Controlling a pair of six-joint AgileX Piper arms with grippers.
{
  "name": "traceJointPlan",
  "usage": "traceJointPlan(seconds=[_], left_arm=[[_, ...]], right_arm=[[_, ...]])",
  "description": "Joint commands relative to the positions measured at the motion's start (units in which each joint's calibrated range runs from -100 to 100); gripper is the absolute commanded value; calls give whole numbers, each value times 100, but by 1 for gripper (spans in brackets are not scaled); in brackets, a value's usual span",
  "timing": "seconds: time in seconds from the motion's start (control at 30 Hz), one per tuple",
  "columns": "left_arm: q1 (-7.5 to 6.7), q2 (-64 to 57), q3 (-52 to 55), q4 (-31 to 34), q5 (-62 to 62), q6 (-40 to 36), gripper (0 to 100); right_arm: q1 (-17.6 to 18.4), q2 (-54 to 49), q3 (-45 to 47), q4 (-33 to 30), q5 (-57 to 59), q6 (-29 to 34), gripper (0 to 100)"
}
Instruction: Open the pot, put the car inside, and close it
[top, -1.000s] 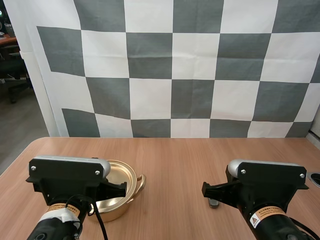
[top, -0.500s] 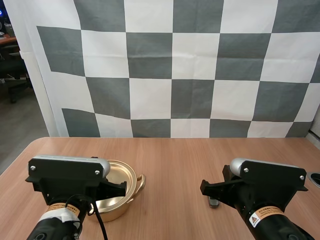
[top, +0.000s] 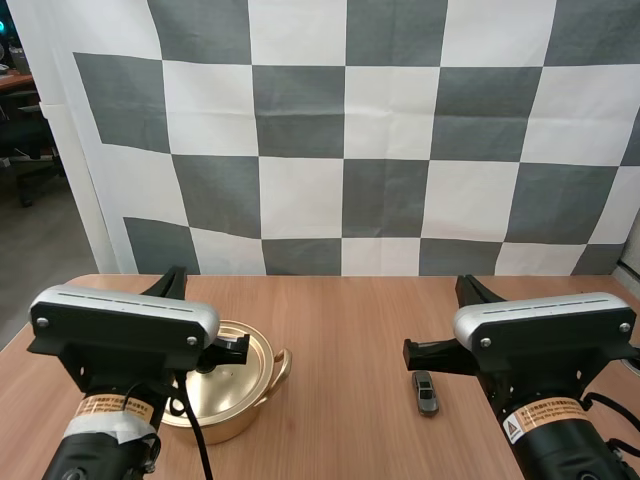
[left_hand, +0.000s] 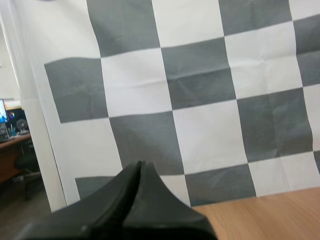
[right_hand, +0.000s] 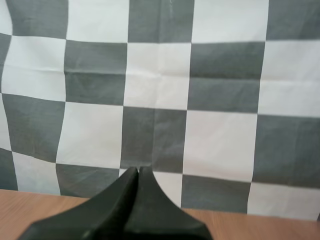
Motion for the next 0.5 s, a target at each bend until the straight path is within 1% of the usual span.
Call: traceJointPlan(seconds=[0.0,0.03,0.1,0.13,0.2,0.3,0.37,0.47], left_arm=[[0,0,-169,-2,-1666,183,0],[0,0,-331,-14,-960,193,0],[0,0,-743,-233,1045,35,0],[0,0,-977,-307,1857,-35,0],[0,129,-1461,-478,3565,-66,0],[0,397,-2028,-612,4754,-66,0],[0,598,-2365,-612,5389,-66,0],[0,1002,-2868,-629,6665,-111,0]], right_arm=[[-1,0,0,-2129,-634,22,0],[6,0,0,-1995,-742,37,0],[21,0,0,-1658,-781,37,0],[21,0,0,-1580,-605,37,0],[21,0,0,-1422,108,37,0],[21,0,0,-1252,1106,37,0],[21,0,0,-1153,1147,37,0],[21,55,0,-1114,1164,37,0]])
